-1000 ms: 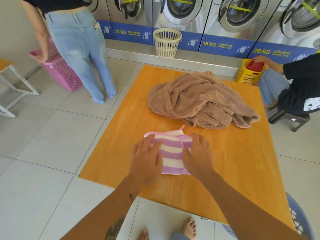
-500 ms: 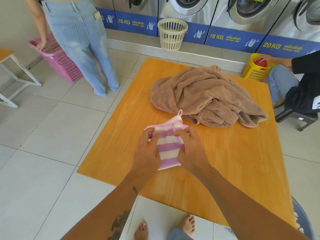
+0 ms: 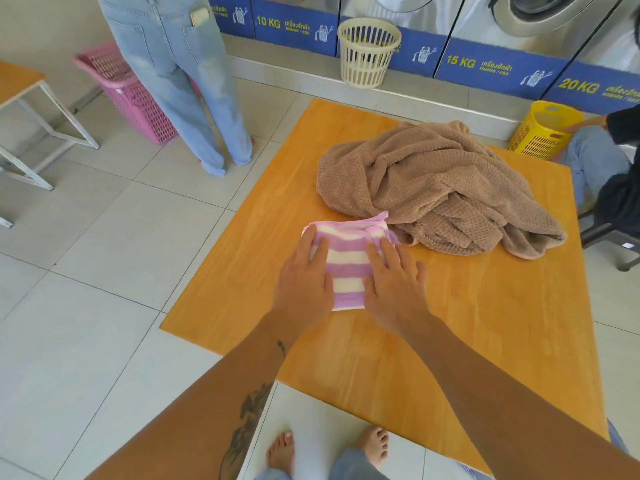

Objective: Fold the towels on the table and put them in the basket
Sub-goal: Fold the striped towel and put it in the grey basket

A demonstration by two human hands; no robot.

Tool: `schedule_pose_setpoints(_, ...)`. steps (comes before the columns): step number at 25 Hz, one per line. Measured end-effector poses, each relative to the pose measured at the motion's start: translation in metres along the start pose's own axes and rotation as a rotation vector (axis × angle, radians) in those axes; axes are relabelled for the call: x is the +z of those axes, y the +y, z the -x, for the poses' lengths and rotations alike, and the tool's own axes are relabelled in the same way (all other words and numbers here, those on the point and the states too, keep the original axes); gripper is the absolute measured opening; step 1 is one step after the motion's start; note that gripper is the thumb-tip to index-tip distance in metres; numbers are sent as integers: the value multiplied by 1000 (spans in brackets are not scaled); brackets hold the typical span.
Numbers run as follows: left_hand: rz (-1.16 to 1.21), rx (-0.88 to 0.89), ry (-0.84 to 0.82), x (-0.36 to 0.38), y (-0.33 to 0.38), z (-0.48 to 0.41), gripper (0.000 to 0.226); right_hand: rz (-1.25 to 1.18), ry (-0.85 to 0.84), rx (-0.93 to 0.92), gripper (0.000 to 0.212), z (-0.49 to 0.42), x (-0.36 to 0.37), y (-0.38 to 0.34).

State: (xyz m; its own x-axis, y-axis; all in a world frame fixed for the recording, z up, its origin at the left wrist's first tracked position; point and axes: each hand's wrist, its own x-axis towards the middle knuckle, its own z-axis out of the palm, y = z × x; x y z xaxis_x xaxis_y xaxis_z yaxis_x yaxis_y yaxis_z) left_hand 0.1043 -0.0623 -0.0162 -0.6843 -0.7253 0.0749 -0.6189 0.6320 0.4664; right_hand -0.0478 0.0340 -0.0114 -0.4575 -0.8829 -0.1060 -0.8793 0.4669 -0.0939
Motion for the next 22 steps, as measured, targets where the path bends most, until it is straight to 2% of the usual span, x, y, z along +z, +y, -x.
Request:
schedule_pose_setpoints(4, -238, -155, -260, 16, -5, -1, 67, -46, -237, 104, 65, -8, 15, 5)
schedule_pose_setpoints(7, -216, -164, -253, 16, -2, 3, 68, -47, -196, 95, 66, -4, 9, 1)
schedule_pose_setpoints(9, -90, -246, -228, 8, 7, 10, 67, -170, -153, 93, 65, 8, 2, -1)
schedule_pose_setpoints(12, 244, -502, -205, -5, 23, 27, 68, -625, -117, 116, 61, 43, -6, -8)
schedule_pose_setpoints(14, 489, -586, -211, -14, 28, 40, 64, -851, -55, 203, 61, 72, -10, -12)
schedule_pose_setpoints(16, 627, -553, -264, -23, 30, 53, 56, -932, 28, 297, 62, 101, -14, -10)
schedule_pose_setpoints(22, 843, -226, -484, -14, 96, 90, 51, -896, 238, 552, 61, 200, -16, 34)
